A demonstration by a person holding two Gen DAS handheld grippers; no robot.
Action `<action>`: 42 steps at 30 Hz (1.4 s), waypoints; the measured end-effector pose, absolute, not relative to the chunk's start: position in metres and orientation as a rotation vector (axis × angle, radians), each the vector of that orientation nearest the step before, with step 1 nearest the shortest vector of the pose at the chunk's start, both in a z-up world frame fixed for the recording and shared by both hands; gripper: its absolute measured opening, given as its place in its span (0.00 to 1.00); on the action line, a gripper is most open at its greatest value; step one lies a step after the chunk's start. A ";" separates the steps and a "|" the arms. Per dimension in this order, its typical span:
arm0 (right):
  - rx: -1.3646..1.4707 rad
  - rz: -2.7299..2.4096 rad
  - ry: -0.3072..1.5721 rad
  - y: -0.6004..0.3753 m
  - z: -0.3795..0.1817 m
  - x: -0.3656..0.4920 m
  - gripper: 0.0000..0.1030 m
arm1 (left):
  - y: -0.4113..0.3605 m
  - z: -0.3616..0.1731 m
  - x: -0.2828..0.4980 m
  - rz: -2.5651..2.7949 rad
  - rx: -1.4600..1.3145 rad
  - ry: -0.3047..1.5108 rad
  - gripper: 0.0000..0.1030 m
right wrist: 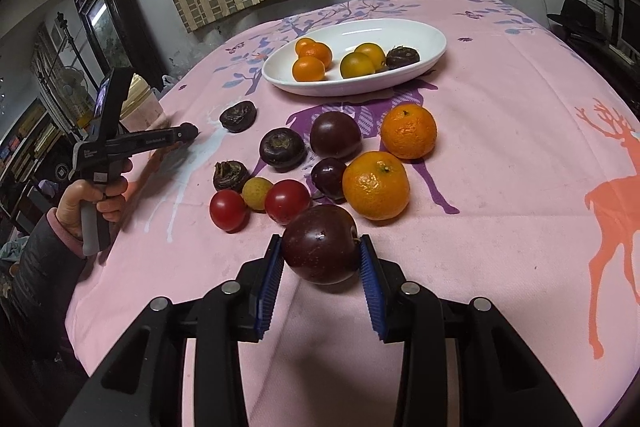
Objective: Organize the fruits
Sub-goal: 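Grasp the dark red plum with the right tool while the left tool grasps a dark cherry, then lower the plum and cherry onto the white plate and open both tools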
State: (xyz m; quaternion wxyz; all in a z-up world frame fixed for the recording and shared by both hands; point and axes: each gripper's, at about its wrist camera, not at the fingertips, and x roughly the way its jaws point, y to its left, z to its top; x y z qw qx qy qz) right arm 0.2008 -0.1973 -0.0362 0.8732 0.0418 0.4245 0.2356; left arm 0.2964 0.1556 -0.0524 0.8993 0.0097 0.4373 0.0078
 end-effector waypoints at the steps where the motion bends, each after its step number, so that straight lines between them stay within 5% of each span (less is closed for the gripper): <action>1: 0.091 0.491 0.885 -0.199 -0.036 0.201 0.37 | 0.155 -0.053 0.295 0.015 0.025 0.904 0.29; 15: 0.141 0.486 0.742 -0.202 0.017 0.293 0.37 | 0.078 0.027 0.324 -0.199 -0.033 0.741 0.29; 32: 0.109 0.416 0.857 -0.171 -0.012 0.459 0.39 | 0.009 -0.002 0.483 -0.190 -0.002 0.923 0.29; 34: 0.110 0.422 0.842 -0.171 -0.010 0.455 0.54 | 0.007 -0.001 0.482 -0.193 -0.013 0.931 0.54; 37: 0.085 0.429 0.773 -0.176 0.010 0.436 0.56 | 0.008 0.017 0.458 -0.179 0.014 0.844 0.78; 42: 0.100 0.456 0.732 -0.194 0.024 0.390 0.64 | 0.021 0.038 0.387 -0.134 0.083 0.740 0.93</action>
